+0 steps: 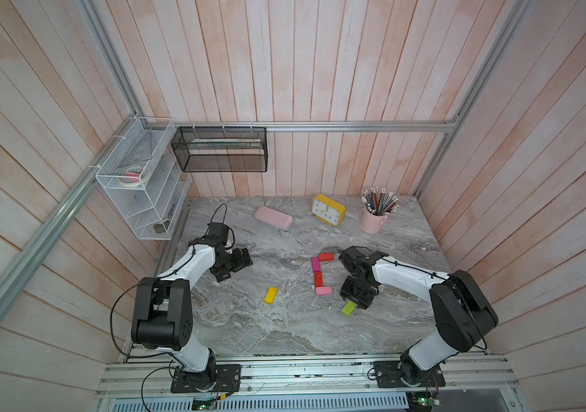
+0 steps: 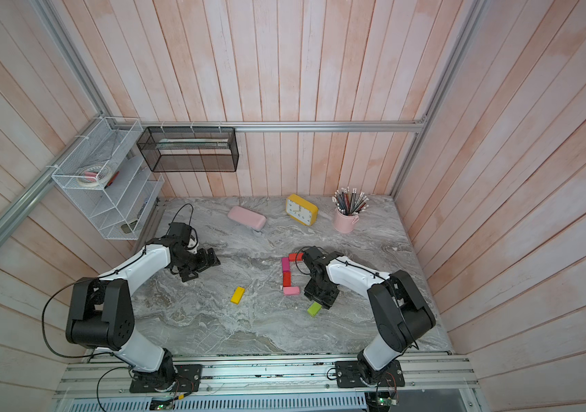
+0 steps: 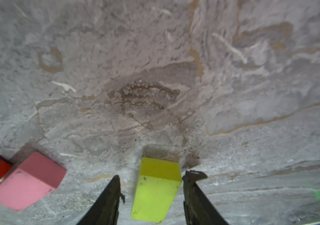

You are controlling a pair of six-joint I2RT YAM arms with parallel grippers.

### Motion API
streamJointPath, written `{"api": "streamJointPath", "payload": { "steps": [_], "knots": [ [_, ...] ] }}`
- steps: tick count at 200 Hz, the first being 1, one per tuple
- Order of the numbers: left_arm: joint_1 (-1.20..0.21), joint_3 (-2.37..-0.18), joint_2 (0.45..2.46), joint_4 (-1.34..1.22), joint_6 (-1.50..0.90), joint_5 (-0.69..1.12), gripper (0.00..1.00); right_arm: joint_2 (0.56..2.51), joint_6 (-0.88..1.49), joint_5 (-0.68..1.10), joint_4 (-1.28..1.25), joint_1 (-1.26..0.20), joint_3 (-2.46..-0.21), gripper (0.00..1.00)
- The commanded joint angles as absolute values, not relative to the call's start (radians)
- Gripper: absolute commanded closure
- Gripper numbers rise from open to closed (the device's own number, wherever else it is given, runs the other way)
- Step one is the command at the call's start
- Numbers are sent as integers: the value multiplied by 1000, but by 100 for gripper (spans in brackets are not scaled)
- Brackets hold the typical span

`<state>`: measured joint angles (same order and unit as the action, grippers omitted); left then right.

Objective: Assemble the number 6 with building blocks
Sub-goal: Pick up the building block from the center of the board.

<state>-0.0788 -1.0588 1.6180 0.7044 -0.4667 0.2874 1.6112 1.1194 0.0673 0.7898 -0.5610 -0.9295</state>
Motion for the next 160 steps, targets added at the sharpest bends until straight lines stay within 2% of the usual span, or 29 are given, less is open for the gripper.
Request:
{"api": "streamJointPath", "payload": {
  "steps": [1,71,83,99,114,160],
  "knots": [
    [-76,-1085,1636,717,-443,286,2,1633,1140,39,797,-556,-925,47],
    [-75,-1086,1643,725,-430,284,2,1628,1161,25,794,-557,-905,57],
    [-75,-1087,1643,728,-425,281,2,1631,1161,25,795,-558,-906,64],
    [-74,-1088,1644,734,-418,275,2,1635,1163,21,796,-558,-908,66],
    [-74,-1095,1644,739,-413,273,2,1634,1164,10,796,-557,-911,73],
    [-70,-1110,1639,762,-401,259,2,1608,1123,-61,796,-556,-973,74]
  ]
}}
